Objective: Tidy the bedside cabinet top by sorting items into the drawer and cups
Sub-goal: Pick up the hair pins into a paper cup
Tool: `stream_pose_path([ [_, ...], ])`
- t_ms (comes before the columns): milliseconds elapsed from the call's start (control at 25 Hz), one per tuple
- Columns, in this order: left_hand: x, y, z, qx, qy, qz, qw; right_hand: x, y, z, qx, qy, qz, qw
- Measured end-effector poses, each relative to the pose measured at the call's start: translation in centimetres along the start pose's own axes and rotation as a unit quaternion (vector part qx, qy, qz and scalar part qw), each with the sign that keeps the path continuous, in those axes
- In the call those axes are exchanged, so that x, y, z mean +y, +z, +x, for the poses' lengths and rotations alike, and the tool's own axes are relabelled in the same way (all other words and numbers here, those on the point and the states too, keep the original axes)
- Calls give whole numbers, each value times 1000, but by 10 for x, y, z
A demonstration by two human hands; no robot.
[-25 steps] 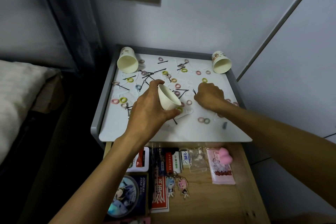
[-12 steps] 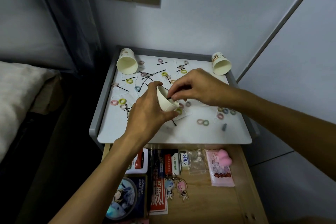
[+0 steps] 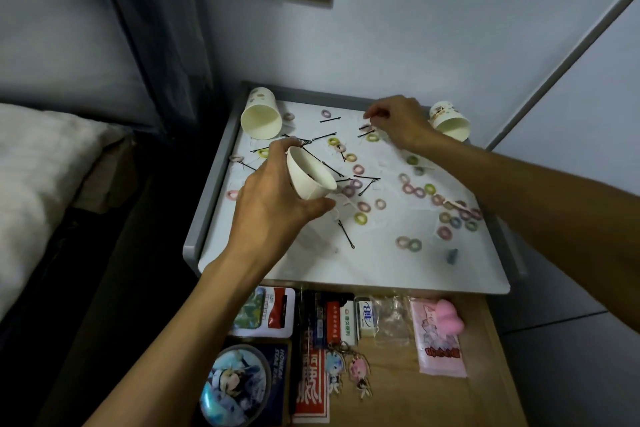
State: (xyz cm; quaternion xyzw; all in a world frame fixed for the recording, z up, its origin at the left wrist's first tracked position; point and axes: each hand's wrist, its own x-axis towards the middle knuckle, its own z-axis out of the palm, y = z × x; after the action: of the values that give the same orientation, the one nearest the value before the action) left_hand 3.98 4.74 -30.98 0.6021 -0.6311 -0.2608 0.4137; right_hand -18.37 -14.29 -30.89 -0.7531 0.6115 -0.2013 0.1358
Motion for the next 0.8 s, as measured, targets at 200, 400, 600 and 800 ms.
stream_pose_path([
  [200,-5,-4,6,15,-7,13,1000,16,20,48,-104,-4,-114,988],
  [400,-9,-7,8,16,-8,8,1000,27,34,42,-68,1,-66,995],
  [600,-9,-1,7,5,-21,-12,1000,31,33,22,-69,-1,-48,996],
  [800,-2,3,6,-8,-21,-12,1000,37,23,13,-88,8,-125,988],
])
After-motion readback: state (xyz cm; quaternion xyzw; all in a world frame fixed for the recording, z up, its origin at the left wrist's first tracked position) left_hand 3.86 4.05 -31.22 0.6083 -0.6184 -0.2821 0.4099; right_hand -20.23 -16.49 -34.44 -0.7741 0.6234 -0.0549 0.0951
